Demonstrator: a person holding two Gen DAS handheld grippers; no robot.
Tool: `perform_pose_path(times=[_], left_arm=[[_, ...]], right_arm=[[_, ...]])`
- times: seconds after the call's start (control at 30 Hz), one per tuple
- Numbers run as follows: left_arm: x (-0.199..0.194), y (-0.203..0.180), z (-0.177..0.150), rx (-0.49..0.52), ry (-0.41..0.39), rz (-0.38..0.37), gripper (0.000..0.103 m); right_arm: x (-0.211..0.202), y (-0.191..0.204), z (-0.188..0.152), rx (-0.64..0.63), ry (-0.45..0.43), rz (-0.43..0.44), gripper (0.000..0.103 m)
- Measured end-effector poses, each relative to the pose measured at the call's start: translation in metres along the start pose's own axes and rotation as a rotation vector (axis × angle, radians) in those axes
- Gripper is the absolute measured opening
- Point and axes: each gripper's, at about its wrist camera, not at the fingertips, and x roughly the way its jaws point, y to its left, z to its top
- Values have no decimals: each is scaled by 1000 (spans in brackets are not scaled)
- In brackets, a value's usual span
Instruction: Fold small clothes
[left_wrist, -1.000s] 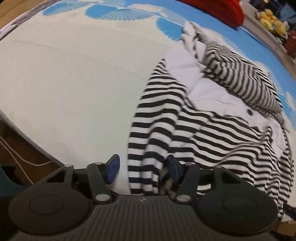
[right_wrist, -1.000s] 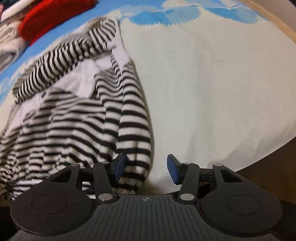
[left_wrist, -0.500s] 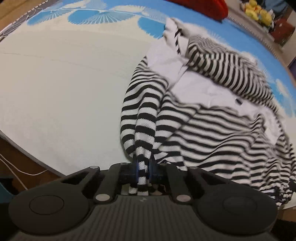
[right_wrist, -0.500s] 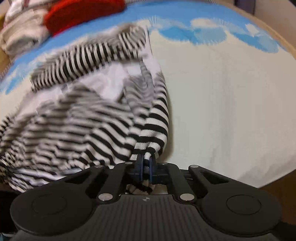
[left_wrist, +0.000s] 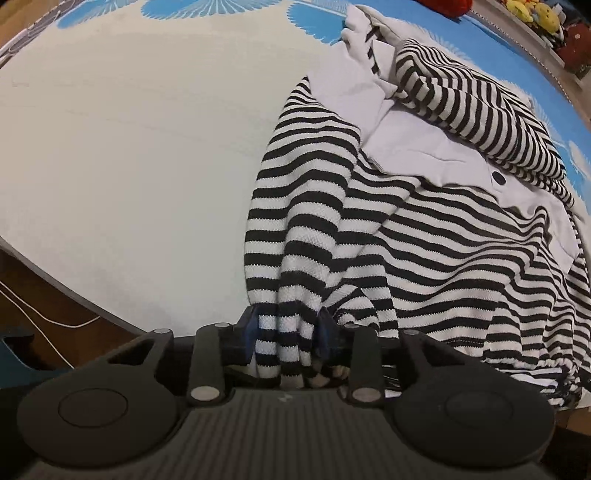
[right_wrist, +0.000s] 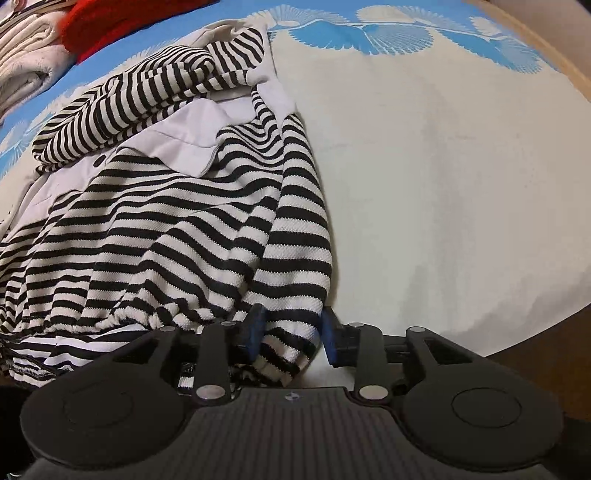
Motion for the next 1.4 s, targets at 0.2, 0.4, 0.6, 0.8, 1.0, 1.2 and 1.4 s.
perform_pose_path(times=[0.2,0.4,0.6,0.8,1.0,1.2,1.4], left_arm=[[-14,-7,1,34,-76,-46,11],[-4,6,2,-34,-12,-9,37],[-1,-2,-1,30,0,18,38],[-7,-11,-4,102,-46,-4,10],[-40,-19,-3,126,-176,-47,9],[-95,-19,-5,143,-312,-143,8],[-178,-3,-24,154,-427,-239,7]], right_arm=[[-25,7,3,-41,-139,41,4],[-12,1,1,5,-51,11,13],[-4,4,-3,-25,-7,-22,24],[-10,7,-2,-56,-48,-7,5],[-51,8,4,-34,-226,74,3],[-109,-10,9,6,-391,164,3],[-193,-41,0,4,-533,277,2]])
